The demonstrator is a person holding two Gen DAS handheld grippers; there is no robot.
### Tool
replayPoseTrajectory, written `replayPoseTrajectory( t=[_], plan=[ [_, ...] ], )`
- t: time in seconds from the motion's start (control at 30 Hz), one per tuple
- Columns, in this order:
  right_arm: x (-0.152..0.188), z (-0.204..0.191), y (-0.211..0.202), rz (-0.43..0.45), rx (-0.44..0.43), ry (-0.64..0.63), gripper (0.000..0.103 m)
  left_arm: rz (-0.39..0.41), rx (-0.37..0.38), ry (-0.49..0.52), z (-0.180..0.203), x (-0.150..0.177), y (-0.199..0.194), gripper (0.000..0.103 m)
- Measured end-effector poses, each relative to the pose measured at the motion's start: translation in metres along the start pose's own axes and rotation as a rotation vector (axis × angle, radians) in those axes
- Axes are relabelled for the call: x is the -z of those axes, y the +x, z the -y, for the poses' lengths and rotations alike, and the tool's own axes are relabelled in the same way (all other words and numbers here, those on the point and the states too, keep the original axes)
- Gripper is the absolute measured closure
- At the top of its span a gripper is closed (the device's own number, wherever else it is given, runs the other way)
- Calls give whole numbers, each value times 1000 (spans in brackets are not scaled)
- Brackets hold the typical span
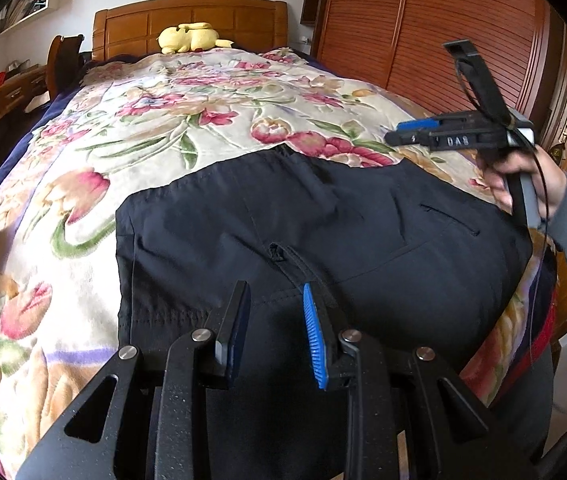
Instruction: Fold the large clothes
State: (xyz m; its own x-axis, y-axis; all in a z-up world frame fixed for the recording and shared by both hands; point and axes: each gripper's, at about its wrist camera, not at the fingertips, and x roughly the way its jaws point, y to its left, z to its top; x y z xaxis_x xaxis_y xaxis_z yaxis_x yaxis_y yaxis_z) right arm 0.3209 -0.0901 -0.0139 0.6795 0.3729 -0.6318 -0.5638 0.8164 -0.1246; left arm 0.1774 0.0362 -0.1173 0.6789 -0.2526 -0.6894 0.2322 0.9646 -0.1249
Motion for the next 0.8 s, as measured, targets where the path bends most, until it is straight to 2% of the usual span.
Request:
replayPoseTrajectory(
  t=[0.07,0.17,0.27,0.37,0.43,0.53,0.63,0.7,0.8],
  plan=[
    [7,-17,11,0,-37,-11,50,-6,-7,-6,-3,2,2,75],
    [22,-29,36,-32,-42,-25,50,-17,-20,-15,-8,5,4,75],
    [42,-21,66,-68,-50,19,50,-29,-27,-31,-16,11,8,75],
    [53,-11,82,-34,-110,76,50,-37,-26,-50,-21,17,11,75],
    [53,-11,83,-30,-114,80,50,-40,-29,-56,-21,19,14,75],
    [52,-14,79,-41,-88,55,50,-43,-33,-58,-22,22,16,75],
    [52,-18,54,-39,-31,48,50,-48,-30,-60,-24,26,17,75],
    [60,-13,34,-23,-38,66,50,-51,-28,-62,-25,27,18,75],
    [82,-7,1,-10,4,75,50,-52,-28,-60,-25,30,19,75]
  ],
)
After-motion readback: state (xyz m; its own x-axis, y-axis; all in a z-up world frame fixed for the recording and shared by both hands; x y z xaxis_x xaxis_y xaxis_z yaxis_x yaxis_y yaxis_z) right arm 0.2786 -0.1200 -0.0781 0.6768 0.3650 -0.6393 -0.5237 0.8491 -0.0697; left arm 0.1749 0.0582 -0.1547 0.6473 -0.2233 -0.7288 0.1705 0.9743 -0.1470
